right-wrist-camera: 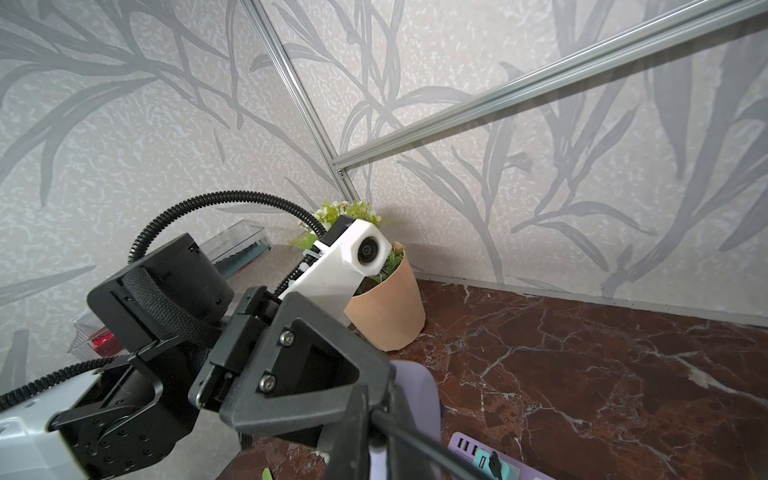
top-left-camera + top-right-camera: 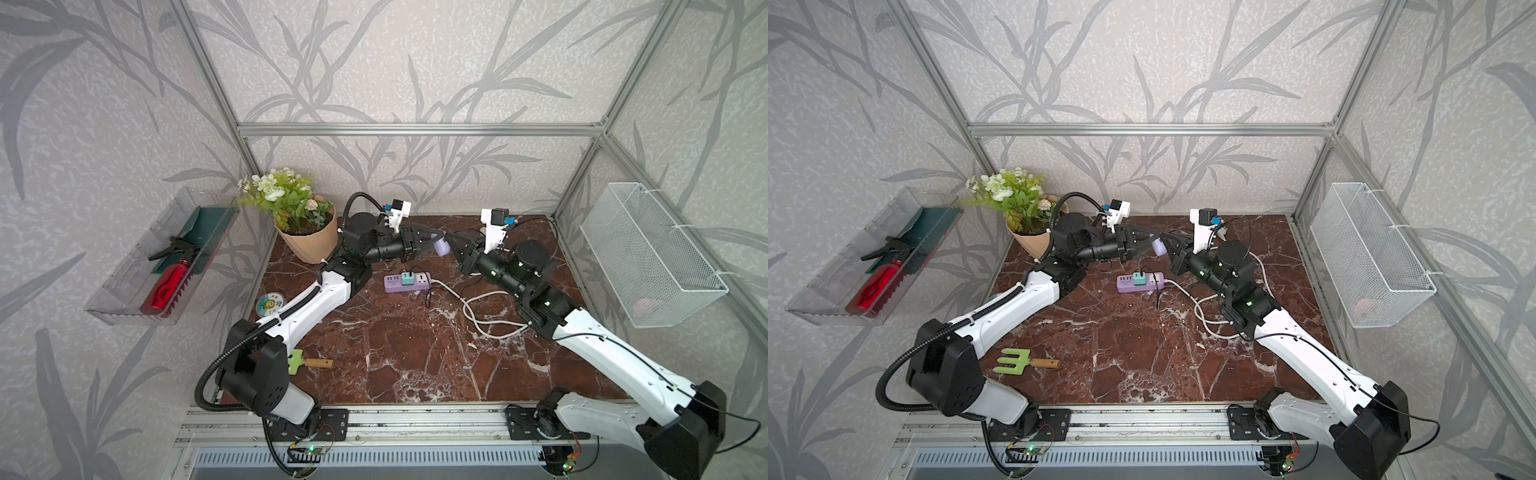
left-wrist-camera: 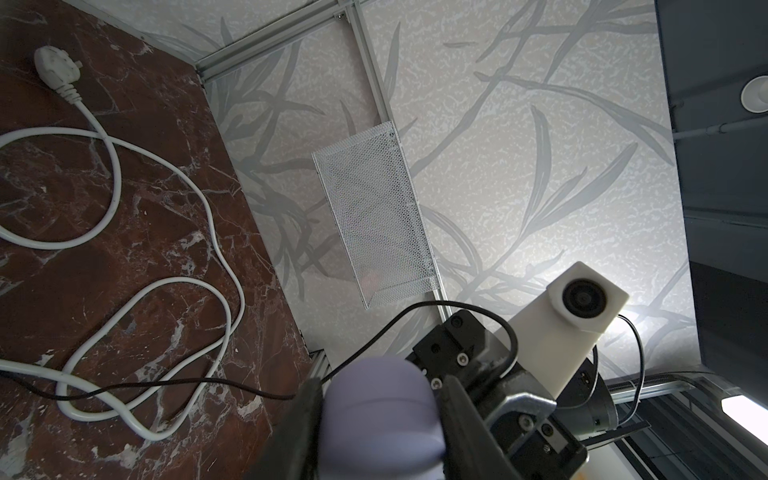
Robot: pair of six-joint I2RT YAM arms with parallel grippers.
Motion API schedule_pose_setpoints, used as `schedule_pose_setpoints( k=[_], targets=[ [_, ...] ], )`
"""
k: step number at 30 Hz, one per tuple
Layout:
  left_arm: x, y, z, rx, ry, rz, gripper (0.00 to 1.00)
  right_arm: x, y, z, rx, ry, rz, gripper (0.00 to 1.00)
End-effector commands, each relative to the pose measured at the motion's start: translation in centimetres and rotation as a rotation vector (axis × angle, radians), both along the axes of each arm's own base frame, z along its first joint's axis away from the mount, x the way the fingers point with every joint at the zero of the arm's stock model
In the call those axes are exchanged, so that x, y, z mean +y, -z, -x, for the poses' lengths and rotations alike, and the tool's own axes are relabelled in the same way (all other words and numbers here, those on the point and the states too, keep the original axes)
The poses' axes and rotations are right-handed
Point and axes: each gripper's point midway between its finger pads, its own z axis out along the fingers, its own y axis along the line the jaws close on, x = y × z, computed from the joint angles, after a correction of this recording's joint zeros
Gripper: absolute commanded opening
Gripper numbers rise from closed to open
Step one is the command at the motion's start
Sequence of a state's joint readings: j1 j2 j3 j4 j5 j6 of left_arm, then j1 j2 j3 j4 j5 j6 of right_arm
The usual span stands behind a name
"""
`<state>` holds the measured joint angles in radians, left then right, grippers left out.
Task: Charge the bluetooth headset
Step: Insert the charging cable into the bluetooth headset.
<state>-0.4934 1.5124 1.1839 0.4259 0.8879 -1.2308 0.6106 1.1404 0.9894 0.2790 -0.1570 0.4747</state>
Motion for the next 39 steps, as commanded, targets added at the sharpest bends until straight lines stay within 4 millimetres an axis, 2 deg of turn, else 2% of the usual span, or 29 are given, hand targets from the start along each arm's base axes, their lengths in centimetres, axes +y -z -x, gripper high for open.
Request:
schedule_pose_setpoints(
  k=[1,20,26,32,39],
  targets=[
    [0.4,-2.7,1.4,-0.072,0.021,0.038,0.04,-0.5,-1.5,-0.3,-0.030,0.020,-0.025,0.00],
    [0.6,-3.1,1.6,-0.081,0.018,0.043,0.03,-0.8,-0.3,-1.0,0.000,0.033,-0.025,0.00],
    [0.5,-3.2,1.5,-0.078,0.023,0.052,0.03,-0.2,0.0,-0.9,0.017,-0.002,-0.032,0.00],
    [0.4,-3.6,1.3,-0.080,0.024,0.051,0.03,0.9,1.9,-0.6,0.038,-0.003,0.064,0.00],
    [0.4,-3.8,1.2,-0.079,0.020,0.055,0.02,0.4,3.8,-0.7,0.061,0.039,0.122,0.00]
  ],
)
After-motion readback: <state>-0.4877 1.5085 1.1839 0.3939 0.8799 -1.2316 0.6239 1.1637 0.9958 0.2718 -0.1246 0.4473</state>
